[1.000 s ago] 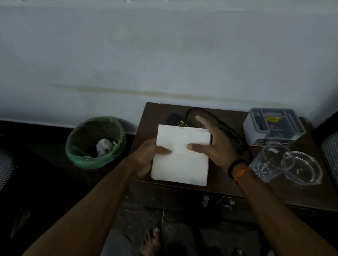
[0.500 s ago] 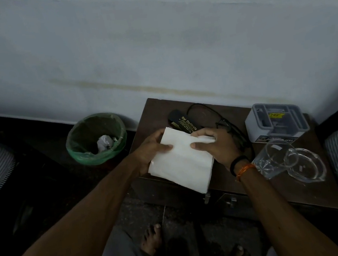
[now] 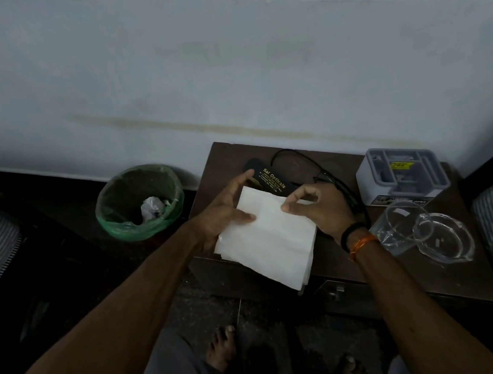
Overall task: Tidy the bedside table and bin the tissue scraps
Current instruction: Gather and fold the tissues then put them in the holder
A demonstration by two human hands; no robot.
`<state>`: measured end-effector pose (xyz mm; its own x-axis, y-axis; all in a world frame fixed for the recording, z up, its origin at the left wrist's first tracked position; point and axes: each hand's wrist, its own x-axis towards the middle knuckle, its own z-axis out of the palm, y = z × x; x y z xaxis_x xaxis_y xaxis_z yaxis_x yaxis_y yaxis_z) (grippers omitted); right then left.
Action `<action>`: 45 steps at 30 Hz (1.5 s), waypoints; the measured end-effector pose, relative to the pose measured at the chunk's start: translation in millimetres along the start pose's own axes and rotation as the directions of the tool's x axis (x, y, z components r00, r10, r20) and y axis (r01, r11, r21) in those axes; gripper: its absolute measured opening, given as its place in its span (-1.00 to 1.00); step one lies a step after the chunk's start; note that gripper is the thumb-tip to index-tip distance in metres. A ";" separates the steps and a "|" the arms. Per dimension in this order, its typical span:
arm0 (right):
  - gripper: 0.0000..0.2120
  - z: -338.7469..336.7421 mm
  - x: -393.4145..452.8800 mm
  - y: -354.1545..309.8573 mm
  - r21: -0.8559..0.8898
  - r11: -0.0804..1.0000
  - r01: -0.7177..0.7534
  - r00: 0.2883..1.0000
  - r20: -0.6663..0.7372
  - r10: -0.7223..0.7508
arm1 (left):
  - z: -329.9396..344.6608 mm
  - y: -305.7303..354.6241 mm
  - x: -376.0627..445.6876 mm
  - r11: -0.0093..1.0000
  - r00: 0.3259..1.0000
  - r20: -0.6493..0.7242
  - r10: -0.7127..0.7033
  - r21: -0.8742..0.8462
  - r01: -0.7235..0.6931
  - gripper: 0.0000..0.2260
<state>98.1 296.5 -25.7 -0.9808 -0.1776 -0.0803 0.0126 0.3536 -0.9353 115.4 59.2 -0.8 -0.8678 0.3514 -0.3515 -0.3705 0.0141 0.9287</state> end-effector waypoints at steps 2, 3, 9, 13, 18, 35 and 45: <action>-0.80 -2.3 -0.2 -4.3 -0.038 0.999 -0.019 0.999 0.035 0.020 | 0.4 -0.1 -0.9 0.999 0.999 0.019 0.031 0.022 -0.031 -0.21; -0.77 -3.1 -0.1 -6.4 -0.052 0.998 -0.031 0.998 0.056 0.034 | 0.0 -0.5 -1.6 0.998 0.999 0.027 0.047 0.035 -0.047 -0.24; -0.70 -4.0 -0.3 -9.7 -0.078 0.993 -0.089 0.981 0.167 0.101 | -6.9 -7.3 -1.8 0.993 0.997 0.027 0.079 0.088 -0.081 -0.53; -0.75 0.5 3.1 -10.0 -0.046 0.995 -0.091 0.989 0.111 0.095 | -10.7 -7.8 -3.8 0.999 0.999 -0.022 0.038 0.016 -0.037 -0.61; -0.82 11.4 6.3 -12.3 -0.072 0.997 -0.019 0.998 0.066 0.024 | -12.6 -7.4 -3.1 0.997 0.994 -0.088 0.065 -0.033 -0.068 -0.53; -0.73 34.1 34.9 -28.6 -0.525 0.833 0.174 0.983 0.051 -0.174 | -58.0 3.0 25.3 0.956 0.973 -0.182 0.143 0.281 -0.088 -0.52; -0.92 64.7 24.6 -12.0 -0.722 0.637 0.268 0.922 0.002 -0.386 | -60.2 -30.4 38.7 0.689 0.866 -0.357 0.350 0.724 0.020 -0.53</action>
<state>86.4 228.5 -38.8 -0.9093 -0.3021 0.2863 -0.3956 0.8412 -0.3687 73.2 16.0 -49.8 -0.9995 -0.0248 -0.0212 -0.0325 0.6947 0.7186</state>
